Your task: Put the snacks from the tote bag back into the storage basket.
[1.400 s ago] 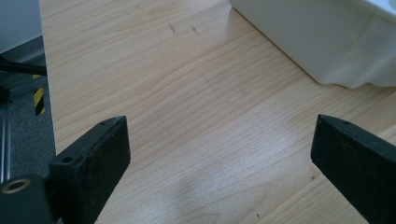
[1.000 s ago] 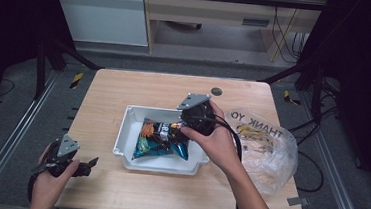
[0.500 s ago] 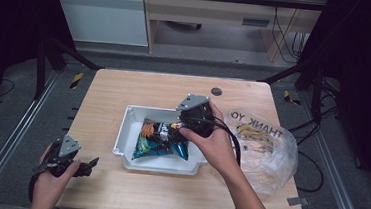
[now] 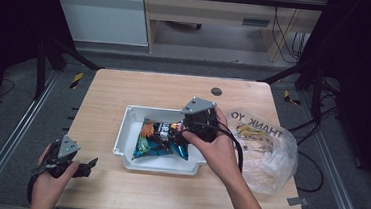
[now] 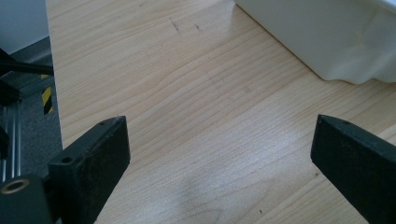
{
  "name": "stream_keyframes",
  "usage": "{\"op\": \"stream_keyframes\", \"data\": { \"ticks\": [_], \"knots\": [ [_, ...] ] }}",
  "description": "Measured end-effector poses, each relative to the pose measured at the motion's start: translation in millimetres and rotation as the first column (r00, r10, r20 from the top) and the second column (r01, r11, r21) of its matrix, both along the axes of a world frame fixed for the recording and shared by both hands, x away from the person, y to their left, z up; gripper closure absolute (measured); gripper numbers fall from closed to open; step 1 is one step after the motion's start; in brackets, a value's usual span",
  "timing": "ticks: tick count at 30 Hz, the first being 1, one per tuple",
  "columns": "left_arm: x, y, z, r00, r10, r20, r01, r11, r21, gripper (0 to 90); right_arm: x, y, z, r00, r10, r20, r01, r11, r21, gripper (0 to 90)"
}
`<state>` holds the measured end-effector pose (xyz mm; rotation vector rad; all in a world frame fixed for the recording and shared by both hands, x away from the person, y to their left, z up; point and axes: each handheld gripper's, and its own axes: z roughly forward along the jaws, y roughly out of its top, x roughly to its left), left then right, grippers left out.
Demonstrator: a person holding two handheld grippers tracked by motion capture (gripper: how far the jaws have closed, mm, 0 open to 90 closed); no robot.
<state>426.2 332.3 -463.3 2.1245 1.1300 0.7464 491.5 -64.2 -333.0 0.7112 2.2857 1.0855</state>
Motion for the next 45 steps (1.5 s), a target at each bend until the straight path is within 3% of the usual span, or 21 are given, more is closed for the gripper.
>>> {"op": "stream_keyframes", "data": {
  "ticks": [20,29,45],
  "knots": [
    [0.4,-1.3,-0.1,1.0000,-0.007,0.001,0.007,1.0000,0.003,4.2,-23.8,-19.6,10.8,0.9969,-0.066,0.044,0.064,0.997,0.042,5.6],
    [0.2,-1.8,-0.1,0.9999,-0.012,-0.003,0.012,0.9999,0.008,4.3,-32.3,-36.9,12.0,0.9858,-0.154,0.067,0.149,0.986,0.072,5.7],
    [0.4,-2.9,-0.6,0.9999,-0.011,-0.002,0.011,0.9999,0.009,4.2,-45.9,-66.1,5.1,0.9713,-0.231,0.056,0.226,0.971,0.080,5.7]
  ]
}}
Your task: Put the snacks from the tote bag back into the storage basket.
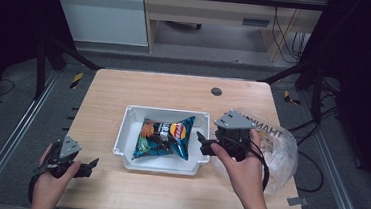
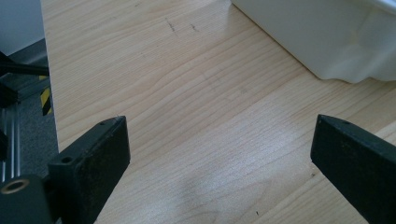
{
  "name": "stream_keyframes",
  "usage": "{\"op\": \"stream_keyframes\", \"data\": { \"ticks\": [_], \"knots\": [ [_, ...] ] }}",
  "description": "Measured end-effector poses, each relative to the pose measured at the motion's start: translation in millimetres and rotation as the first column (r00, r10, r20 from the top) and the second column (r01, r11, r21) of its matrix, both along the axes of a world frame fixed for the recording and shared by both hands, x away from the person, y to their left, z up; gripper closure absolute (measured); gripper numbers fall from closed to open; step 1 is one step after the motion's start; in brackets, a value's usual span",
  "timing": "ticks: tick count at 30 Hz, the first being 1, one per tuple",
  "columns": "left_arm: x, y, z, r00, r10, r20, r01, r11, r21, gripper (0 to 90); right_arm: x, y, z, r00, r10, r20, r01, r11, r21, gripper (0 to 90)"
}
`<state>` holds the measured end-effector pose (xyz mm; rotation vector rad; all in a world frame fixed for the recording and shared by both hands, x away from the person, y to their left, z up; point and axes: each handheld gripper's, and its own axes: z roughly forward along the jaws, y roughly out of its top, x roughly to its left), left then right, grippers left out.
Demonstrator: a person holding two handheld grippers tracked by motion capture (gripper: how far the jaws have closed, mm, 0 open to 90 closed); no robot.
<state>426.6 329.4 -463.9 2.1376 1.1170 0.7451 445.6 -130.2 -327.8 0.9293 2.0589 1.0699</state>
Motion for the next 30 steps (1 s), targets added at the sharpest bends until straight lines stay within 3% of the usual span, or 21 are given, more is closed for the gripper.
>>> {"op": "stream_keyframes", "data": {
  "ticks": [17,30],
  "knots": [
    [-0.2,0.3,0.2,1.0000,0.000,0.000,0.000,1.0000,0.002,4.3,-12.2,-23.9,-19.0,0.9970,-0.077,-0.008,0.077,0.997,-0.003,5.7],
    [-0.6,-0.1,0.0,1.0000,0.000,0.000,0.000,1.0000,0.002,4.3,-21.4,-42.3,-41.9,0.9903,-0.130,-0.050,0.131,0.991,0.008,5.8]
  ]
}}
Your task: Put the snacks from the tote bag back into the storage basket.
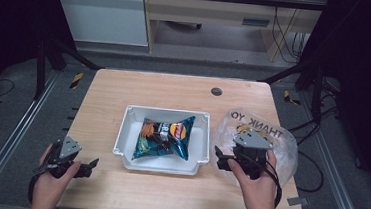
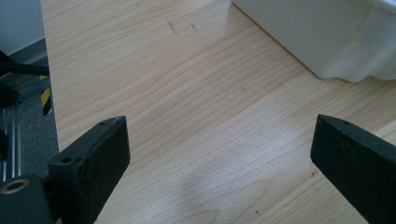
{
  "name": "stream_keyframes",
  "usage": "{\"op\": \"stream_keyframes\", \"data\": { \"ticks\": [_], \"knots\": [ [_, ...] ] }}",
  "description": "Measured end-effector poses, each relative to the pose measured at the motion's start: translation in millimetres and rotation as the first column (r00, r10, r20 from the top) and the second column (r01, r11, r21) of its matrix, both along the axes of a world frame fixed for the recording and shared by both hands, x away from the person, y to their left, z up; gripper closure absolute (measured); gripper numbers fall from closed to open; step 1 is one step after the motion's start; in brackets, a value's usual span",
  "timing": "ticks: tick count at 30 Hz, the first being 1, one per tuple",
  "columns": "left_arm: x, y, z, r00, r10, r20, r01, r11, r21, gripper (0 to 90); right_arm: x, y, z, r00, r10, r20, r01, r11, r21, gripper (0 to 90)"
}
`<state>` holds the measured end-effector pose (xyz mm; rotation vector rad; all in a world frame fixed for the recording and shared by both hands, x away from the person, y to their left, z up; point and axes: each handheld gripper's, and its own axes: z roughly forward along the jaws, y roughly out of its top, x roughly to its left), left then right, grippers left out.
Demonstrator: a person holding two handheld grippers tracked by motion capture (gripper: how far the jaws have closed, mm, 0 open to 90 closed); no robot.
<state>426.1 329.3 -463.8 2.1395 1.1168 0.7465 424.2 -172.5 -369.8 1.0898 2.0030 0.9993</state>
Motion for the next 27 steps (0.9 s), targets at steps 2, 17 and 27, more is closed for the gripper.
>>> {"op": "stream_keyframes", "data": {
  "ticks": [2,17,27],
  "knots": [
    [0.0,-0.3,0.0,1.0000,-0.002,0.000,0.002,1.0000,0.001,4.3,-1.1,-2.7,-2.7,1.0000,-0.006,-0.001,0.006,1.000,-0.012,5.8],
    [-0.4,-0.6,0.0,1.0000,-0.003,-0.001,0.003,1.0000,0.002,4.3,-3.4,-12.2,-24.3,0.9990,-0.033,-0.030,0.032,0.999,-0.021,6.2],
    [-0.3,-1.1,-0.5,1.0000,-0.007,-0.005,0.007,1.0000,0.004,4.3,-2.4,-19.9,-43.0,0.9966,-0.049,-0.067,0.048,0.999,-0.025,6.4]
  ]
}}
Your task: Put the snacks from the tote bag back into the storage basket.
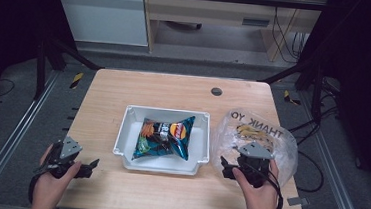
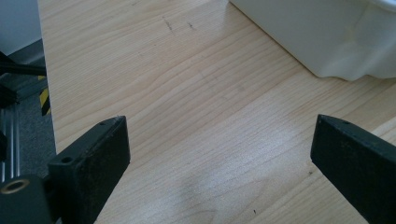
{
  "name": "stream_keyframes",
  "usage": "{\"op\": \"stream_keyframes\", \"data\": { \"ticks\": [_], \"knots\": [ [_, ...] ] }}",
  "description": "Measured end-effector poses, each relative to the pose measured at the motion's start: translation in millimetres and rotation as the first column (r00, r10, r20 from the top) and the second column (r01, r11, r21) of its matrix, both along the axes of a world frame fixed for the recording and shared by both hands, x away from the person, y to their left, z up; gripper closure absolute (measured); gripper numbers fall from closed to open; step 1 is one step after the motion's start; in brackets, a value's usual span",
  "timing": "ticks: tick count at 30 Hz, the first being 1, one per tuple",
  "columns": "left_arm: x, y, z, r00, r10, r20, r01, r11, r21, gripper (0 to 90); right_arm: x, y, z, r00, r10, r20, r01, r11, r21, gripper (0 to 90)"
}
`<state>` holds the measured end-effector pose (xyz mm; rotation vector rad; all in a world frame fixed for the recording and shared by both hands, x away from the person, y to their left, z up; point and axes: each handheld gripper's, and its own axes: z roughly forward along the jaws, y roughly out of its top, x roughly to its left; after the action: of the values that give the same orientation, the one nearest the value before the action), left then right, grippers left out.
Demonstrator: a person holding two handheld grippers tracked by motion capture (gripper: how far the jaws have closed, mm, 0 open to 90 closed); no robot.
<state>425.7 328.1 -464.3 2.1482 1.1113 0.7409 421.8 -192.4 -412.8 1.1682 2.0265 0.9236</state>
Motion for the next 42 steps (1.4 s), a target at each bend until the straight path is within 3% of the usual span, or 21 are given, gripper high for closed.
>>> {"op": "stream_keyframes", "data": {
  "ticks": [19,29,38,42],
  "knots": [
    [-0.9,0.5,0.0,1.0000,0.002,-0.001,-0.002,1.0000,-0.003,4.3,9.1,-9.5,-29.3,0.9982,0.005,-0.060,-0.006,1.000,-0.028,8.1],
    [-1.0,0.9,0.4,1.0000,0.002,0.001,-0.002,1.0000,-0.003,4.3,31.8,-12.2,-42.7,0.9925,0.005,-0.122,-0.009,1.000,-0.030,9.0],
    [-0.7,0.9,0.0,1.0000,0.004,-0.002,-0.004,1.0000,-0.006,4.2,48.5,-17.0,-52.1,0.9919,-0.045,-0.118,0.047,0.999,0.014,9.2],
    [-1.0,1.4,0.4,1.0000,0.003,-0.001,-0.003,1.0000,-0.007,4.2,50.6,-17.4,-57.9,0.9920,-0.080,-0.097,0.078,0.997,-0.025,11.2]
  ]
}}
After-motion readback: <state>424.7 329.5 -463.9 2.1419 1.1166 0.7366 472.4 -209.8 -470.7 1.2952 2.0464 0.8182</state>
